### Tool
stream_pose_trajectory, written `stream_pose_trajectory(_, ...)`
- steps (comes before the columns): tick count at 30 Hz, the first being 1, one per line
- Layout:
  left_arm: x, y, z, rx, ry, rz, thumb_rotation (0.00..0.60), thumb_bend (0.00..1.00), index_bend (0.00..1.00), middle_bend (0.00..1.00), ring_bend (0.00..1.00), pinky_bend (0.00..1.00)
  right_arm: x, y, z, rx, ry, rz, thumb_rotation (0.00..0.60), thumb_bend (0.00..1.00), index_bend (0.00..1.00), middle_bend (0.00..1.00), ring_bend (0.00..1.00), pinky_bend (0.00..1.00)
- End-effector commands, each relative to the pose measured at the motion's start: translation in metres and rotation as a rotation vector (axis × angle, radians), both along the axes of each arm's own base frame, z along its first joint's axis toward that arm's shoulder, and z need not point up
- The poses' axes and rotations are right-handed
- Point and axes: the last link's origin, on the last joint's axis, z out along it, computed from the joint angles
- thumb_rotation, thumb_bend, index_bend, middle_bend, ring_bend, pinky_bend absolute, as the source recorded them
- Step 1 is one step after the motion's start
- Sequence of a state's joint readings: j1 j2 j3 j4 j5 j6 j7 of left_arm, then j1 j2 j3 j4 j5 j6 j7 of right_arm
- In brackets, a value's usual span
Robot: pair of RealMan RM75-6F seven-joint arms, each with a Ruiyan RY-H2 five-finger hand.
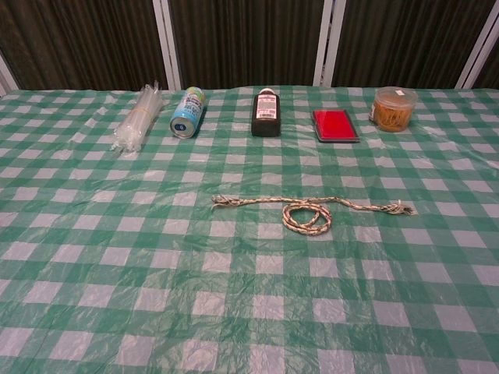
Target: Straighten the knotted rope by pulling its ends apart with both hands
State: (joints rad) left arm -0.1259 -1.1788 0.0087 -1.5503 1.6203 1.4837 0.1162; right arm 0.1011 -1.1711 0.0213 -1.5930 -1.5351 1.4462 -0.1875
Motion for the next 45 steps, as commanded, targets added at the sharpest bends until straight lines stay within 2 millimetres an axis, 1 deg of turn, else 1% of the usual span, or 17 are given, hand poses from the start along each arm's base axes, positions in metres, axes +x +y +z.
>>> stream_pose_trajectory(1,0.002,0.001,-0.004,-0.015,0.001,-0.008,0.600,0.50,0.00,0.00,0.00,0.03,-0.001,0.001,0.001,-0.004,-0.002,-0.001,0.600,0.31,0.00,0.00,0.00,0.00)
stream_pose_trajectory(5,0.007,0.006,-0.017,-0.051,-0.010,-0.051,0.600,0.50,0.00,0.00,0.00,0.03,-0.002,0.004,0.003,-0.001,0.001,-0.001,0.600,0.31,0.00,0.00,0.00,0.00)
stream_pose_trajectory(8,0.015,0.016,-0.035,-0.104,-0.056,-0.100,0.600,0.50,0.00,0.00,0.00,0.03,-0.002,0.005,0.004,-0.007,0.005,0.001,0.600,0.31,0.00,0.00,0.00,0.00)
stream_pose_trajectory(12,0.034,0.042,-0.065,-0.171,-0.110,-0.142,0.600,0.50,0.00,0.00,0.00,0.03,-0.003,0.005,0.002,-0.002,0.013,-0.005,0.600,0.31,0.00,0.00,0.00,0.00)
stream_pose_trajectory(13,0.038,0.046,-0.070,-0.171,-0.105,-0.150,0.600,0.50,0.00,0.00,0.00,0.03,-0.003,0.005,0.001,0.000,0.015,-0.006,0.600,0.31,0.00,0.00,0.00,0.00)
stream_pose_trajectory(16,0.052,0.065,-0.093,-0.170,-0.055,-0.186,0.600,0.50,0.00,0.00,0.00,0.02,-0.003,0.004,-0.003,0.014,0.026,-0.006,0.600,0.31,0.00,0.00,0.00,0.00)
stream_pose_trajectory(19,0.072,0.081,-0.113,-0.193,-0.082,-0.200,0.600,0.50,0.01,0.00,0.00,0.01,-0.006,0.002,-0.005,0.023,0.036,-0.017,0.600,0.31,0.00,0.00,0.00,0.00)
stream_pose_trajectory(21,0.091,0.089,-0.127,-0.205,-0.169,-0.212,0.600,0.49,0.10,0.05,0.00,0.02,-0.007,0.001,-0.007,0.049,0.028,-0.030,0.600,0.31,0.00,0.00,0.00,0.00)
stream_pose_trajectory(23,0.104,0.094,-0.138,-0.212,-0.216,-0.232,0.600,0.49,0.19,0.11,0.00,0.02,-0.007,0.000,-0.008,0.063,0.022,-0.032,0.600,0.31,0.00,0.00,0.00,0.00)
stream_pose_trajectory(24,0.108,0.097,-0.143,-0.214,-0.221,-0.242,0.600,0.49,0.22,0.13,0.00,0.03,-0.007,-0.001,-0.008,0.065,0.024,-0.031,0.600,0.31,0.00,0.00,0.00,0.00)
stream_pose_trajectory(28,0.126,0.109,-0.165,-0.212,-0.188,-0.264,0.600,0.49,0.25,0.13,0.00,0.03,-0.011,-0.004,-0.006,0.065,0.027,-0.045,0.600,0.31,0.00,0.00,0.00,0.00)
stream_pose_trajectory(31,0.136,0.117,-0.181,-0.217,-0.186,-0.239,0.600,0.48,0.30,0.13,0.00,0.02,-0.014,-0.006,-0.003,0.058,0.022,-0.061,0.600,0.31,0.00,0.00,0.00,0.00)
stream_pose_trajectory(35,0.149,0.127,-0.201,-0.244,-0.187,-0.203,0.600,0.49,0.32,0.13,0.00,0.02,-0.015,-0.006,0.001,0.048,0.013,-0.065,0.600,0.31,0.00,0.00,0.00,0.00)
stream_pose_trajectory(39,0.154,0.139,-0.216,-0.242,-0.153,-0.177,0.600,0.49,0.37,0.13,0.00,0.02,-0.015,-0.004,0.003,0.048,0.007,-0.065,0.600,0.31,0.00,0.00,0.00,0.00)
stream_pose_trajectory(41,0.156,0.144,-0.221,-0.236,-0.138,-0.167,0.600,0.48,0.38,0.13,0.00,0.02,-0.016,-0.003,0.004,0.049,0.006,-0.068,0.600,0.31,0.00,0.00,0.00,0.00)
stream_pose_trajectory(45,0.162,0.147,-0.227,-0.229,-0.141,-0.177,0.600,0.47,0.42,0.14,0.00,0.02,-0.017,-0.003,0.005,0.048,0.003,-0.073,0.600,0.31,0.00,0.00,0.00,0.00)
